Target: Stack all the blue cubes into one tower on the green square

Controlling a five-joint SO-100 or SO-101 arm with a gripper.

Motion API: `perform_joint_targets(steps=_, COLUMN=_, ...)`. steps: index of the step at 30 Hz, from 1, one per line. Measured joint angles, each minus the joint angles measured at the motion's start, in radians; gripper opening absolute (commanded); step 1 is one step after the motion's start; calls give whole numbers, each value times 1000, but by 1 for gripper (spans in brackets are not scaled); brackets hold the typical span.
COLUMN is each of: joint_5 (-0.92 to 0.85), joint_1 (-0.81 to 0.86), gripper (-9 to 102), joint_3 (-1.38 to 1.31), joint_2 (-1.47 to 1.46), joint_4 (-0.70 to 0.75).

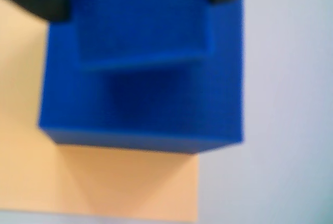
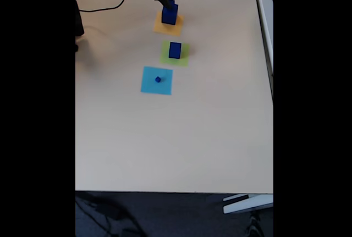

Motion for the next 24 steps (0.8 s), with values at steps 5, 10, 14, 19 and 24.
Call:
perform_joint_targets(steps=5, joint_5=0, joint_1=0, gripper=7, joint_3=0, joint_2=0, joint_4=-8)
perform_joint_targets(steps=10, joint_5=0, joint_1=0, gripper=9, joint_3=6, joint_2=0, joint_4=-21)
perform_joint_targets(steps=14, joint_5=0, joint_1=0, gripper=11, joint_3=14, joint_2=0, joint_4=-37)
perform_joint_targets(steps=19, joint_5=8, joint_1=0, gripper=11, joint_3=21, joint_2=-5, joint_4=-44)
perform_joint_targets(steps=24, joint_5=18, joint_1=-8, gripper=12, joint_3=21, joint_2=-8, joint_4=-44)
